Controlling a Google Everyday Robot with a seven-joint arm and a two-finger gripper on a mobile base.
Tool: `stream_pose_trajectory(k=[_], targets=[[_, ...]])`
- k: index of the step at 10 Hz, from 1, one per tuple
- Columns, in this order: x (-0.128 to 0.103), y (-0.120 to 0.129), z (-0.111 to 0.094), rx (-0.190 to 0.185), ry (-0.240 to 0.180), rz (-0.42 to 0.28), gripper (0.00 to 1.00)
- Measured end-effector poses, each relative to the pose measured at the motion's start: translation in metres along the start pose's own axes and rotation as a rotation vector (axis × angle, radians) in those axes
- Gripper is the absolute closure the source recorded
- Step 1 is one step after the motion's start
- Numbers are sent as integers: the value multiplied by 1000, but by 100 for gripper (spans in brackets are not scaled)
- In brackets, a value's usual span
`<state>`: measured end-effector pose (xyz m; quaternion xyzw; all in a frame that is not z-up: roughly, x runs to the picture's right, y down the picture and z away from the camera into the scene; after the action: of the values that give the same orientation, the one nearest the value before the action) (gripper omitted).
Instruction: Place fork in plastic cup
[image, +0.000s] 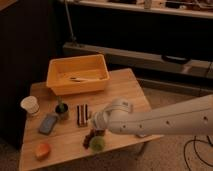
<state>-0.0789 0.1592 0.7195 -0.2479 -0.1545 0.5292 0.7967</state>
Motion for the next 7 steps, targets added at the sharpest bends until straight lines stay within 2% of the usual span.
stream_pose_trajectory(k=[2,3,4,7], targets=[[3,-1,-2,18,-20,9,48],[4,-1,-2,21,-22,13,42],[4,-1,-2,21,-22,14,39],[3,1,-2,19,-22,12,38]])
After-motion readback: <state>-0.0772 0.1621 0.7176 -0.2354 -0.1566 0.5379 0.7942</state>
